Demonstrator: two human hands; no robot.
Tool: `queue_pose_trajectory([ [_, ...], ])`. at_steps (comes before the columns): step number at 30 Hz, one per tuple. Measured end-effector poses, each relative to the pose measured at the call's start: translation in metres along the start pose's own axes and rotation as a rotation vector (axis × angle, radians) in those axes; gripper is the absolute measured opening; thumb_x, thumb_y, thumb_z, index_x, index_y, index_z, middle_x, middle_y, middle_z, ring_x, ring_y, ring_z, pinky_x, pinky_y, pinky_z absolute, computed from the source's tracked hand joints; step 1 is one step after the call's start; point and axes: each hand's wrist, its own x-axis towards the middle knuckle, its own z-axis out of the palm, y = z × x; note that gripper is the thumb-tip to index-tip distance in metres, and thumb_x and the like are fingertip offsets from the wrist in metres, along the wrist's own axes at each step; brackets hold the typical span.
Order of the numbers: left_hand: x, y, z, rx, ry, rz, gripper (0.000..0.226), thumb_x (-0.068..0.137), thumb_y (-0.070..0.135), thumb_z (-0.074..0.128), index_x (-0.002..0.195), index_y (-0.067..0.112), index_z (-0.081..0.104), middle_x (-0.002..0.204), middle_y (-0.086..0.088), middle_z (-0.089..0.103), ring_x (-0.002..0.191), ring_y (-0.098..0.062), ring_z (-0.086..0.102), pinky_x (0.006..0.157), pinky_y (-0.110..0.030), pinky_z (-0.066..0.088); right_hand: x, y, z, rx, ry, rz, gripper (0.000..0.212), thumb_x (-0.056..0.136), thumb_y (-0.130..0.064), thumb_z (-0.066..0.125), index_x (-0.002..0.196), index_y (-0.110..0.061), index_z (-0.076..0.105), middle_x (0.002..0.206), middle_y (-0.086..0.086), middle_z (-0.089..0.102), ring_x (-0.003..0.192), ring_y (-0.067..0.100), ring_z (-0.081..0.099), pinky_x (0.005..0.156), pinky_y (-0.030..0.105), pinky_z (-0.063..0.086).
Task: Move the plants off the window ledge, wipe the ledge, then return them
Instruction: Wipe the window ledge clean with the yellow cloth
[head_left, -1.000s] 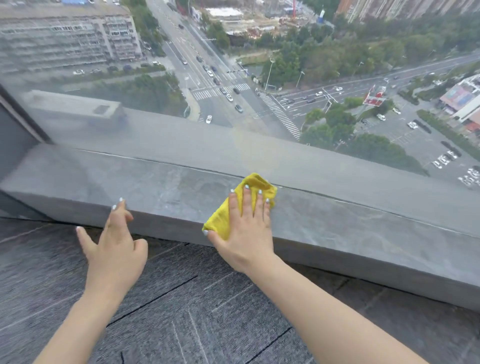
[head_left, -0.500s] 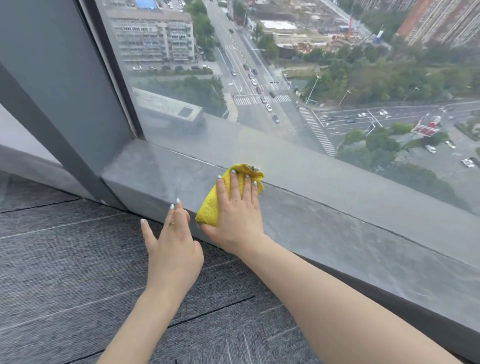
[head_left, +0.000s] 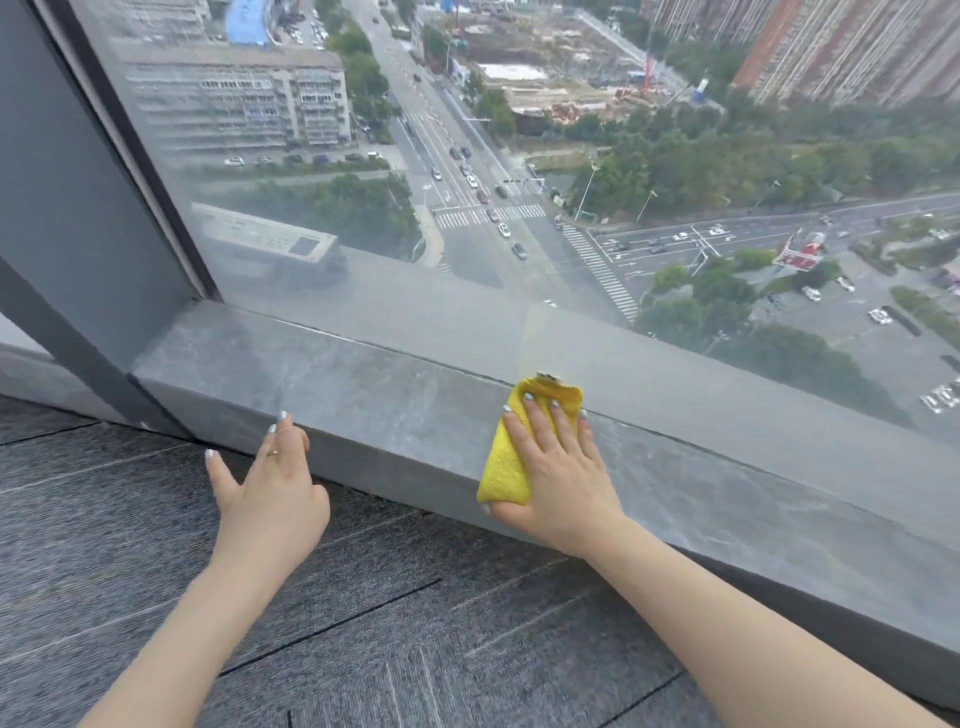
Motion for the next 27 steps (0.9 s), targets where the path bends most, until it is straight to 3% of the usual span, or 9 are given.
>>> queue_pose_trajectory([
  [6,-0.050,0.094,0.013,0.066,-0.037,0.275,0.057,0.081,-0.001,0.041,0.135,0.004,0.023,0.143,-0.004,0.035,0.137,-0.015,0.028,0.111,-0.058,-0.007,-0.087,0.117,-0.001,-0.063,-0.053,0.120,0.107,0.058,-0.080,0.020,0.149,-0.029,-0.003,0.160,0.000,-0.008,0.147,0.029,-0.007,0.112,0.042,-0.016],
  [13,-0.128,0.255,0.015,0.026,-0.229,0.514,0.043,0.084,0.002,0.034,0.125,0.012,0.028,0.151,-0.003,0.027,0.141,-0.011,0.018,0.112,-0.050,-0.013,-0.181,0.218,0.007,-0.011,-0.062,0.303,0.099,0.074,-0.063,0.060,0.150,-0.023,0.011,0.160,0.006,0.004,0.147,0.036,0.005,0.117,0.050,0.002],
  [15,-0.151,0.286,0.015,0.000,-0.320,0.501,0.040,0.084,0.001,0.034,0.122,0.014,0.029,0.132,-0.004,0.046,0.127,-0.018,0.039,0.114,-0.051,-0.012,-0.203,0.235,0.004,0.001,-0.083,0.343,0.096,0.066,-0.054,0.073,0.145,-0.018,0.032,0.155,0.011,0.025,0.140,0.041,0.028,0.111,0.057,0.024],
  [17,-0.174,0.311,0.009,-0.044,-0.406,0.448,0.033,0.084,0.001,0.034,0.113,0.017,0.030,0.095,0.001,0.056,0.090,-0.019,0.051,0.116,-0.050,-0.004,-0.225,0.246,-0.003,0.049,-0.107,0.352,0.084,0.076,-0.048,0.067,0.146,-0.019,0.030,0.156,0.010,0.022,0.142,0.040,0.024,0.113,0.057,0.021],
  [20,-0.207,0.337,-0.003,-0.215,-0.581,0.295,0.035,0.085,0.003,0.035,0.116,0.019,0.032,0.105,-0.006,0.062,0.086,-0.024,0.056,0.117,-0.043,0.010,-0.254,0.252,-0.026,0.452,-0.165,0.446,0.059,0.091,-0.042,0.049,0.144,-0.025,0.031,0.155,0.005,0.026,0.146,0.027,0.014,0.117,0.045,0.006],
  [21,-0.219,0.344,-0.009,-0.304,-0.640,0.245,0.039,0.085,0.005,0.037,0.121,0.020,0.032,0.123,-0.004,0.057,0.090,-0.027,0.058,0.112,-0.042,0.025,-0.264,0.249,-0.043,0.704,-0.148,0.538,0.047,0.091,-0.039,0.050,0.135,-0.022,0.045,0.140,0.006,0.046,0.138,0.027,0.032,0.113,0.042,0.020],
  [23,-0.242,0.358,-0.023,-0.473,-0.712,0.177,0.047,0.085,0.009,0.041,0.128,0.027,0.032,0.139,0.007,0.042,0.079,-0.021,0.061,0.078,-0.033,0.049,-0.284,0.243,-0.091,1.222,-0.116,0.749,0.030,0.087,-0.031,0.056,0.111,-0.014,0.060,0.092,0.003,0.059,0.088,0.023,0.058,0.076,0.028,0.048],
  [25,-0.262,0.376,-0.037,-0.562,-0.742,0.148,0.054,0.084,0.011,0.047,0.134,0.028,0.032,0.142,0.012,0.037,0.103,-0.010,0.057,0.082,-0.024,0.042,-0.307,0.243,-0.137,1.570,-0.153,0.841,0.028,0.079,-0.033,0.059,0.098,-0.012,0.062,0.075,0.002,0.060,0.065,0.016,0.056,0.050,0.019,0.042],
  [27,-0.280,0.394,-0.055,-0.650,-0.770,0.070,0.056,0.085,0.013,0.054,0.136,0.022,0.034,0.134,0.014,0.036,0.126,-0.007,0.040,0.095,-0.021,0.030,-0.335,0.245,-0.184,1.818,-0.215,0.837,0.022,0.082,-0.030,0.054,0.093,-0.013,0.063,0.073,0.002,0.068,0.065,0.016,0.063,0.054,0.021,0.044],
])
